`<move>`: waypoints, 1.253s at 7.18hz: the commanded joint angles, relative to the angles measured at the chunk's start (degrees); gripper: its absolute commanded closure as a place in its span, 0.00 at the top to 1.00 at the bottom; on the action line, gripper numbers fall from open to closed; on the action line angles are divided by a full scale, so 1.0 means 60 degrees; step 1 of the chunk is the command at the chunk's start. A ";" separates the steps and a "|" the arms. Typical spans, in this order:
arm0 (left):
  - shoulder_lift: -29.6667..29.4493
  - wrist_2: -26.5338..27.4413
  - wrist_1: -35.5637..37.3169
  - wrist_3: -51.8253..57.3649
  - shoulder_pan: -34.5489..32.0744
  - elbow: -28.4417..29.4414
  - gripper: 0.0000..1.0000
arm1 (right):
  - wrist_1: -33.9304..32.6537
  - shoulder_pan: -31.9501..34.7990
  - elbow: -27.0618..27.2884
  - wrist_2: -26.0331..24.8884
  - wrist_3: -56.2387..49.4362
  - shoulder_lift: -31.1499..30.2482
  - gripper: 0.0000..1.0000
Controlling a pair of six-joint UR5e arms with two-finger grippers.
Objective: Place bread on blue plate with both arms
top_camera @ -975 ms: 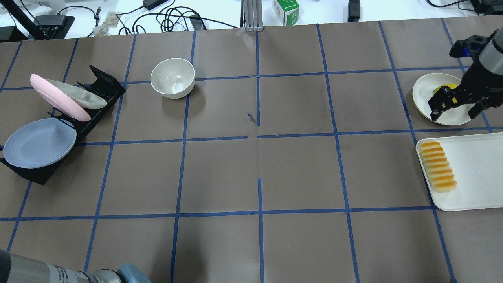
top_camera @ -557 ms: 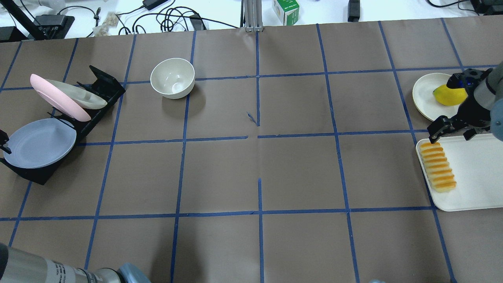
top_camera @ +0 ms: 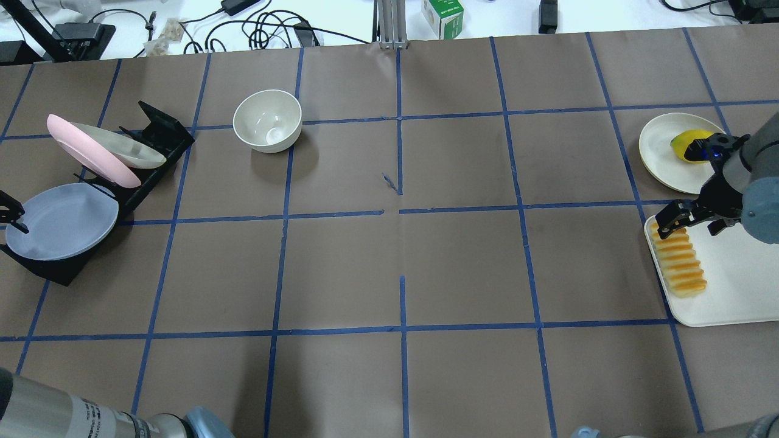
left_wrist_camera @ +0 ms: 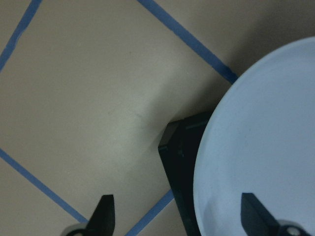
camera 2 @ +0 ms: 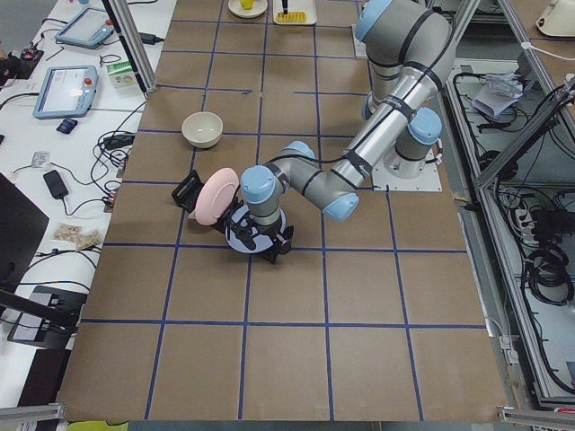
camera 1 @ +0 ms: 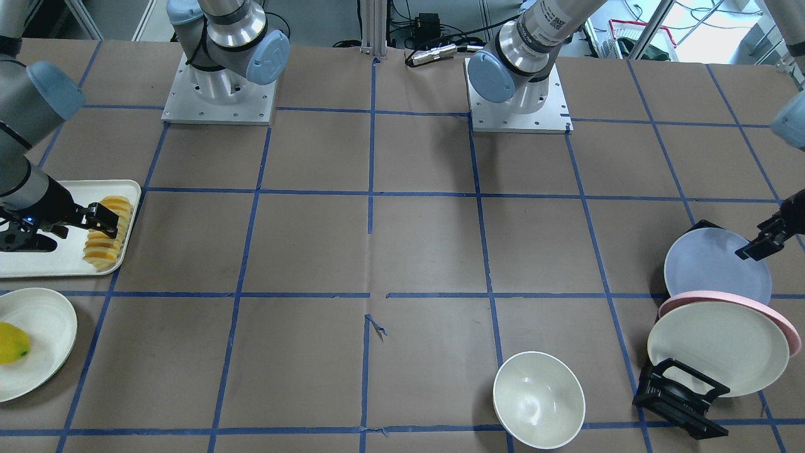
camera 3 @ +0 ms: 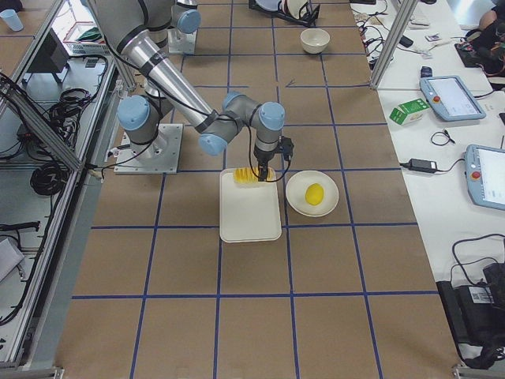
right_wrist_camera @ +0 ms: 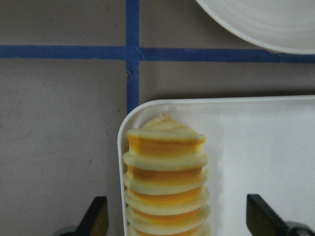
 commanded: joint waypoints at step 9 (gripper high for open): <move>0.0102 -0.0047 -0.0104 0.0386 0.0076 0.0175 0.00 | 0.0145 -0.0126 0.0035 0.0022 0.0092 0.0307 0.00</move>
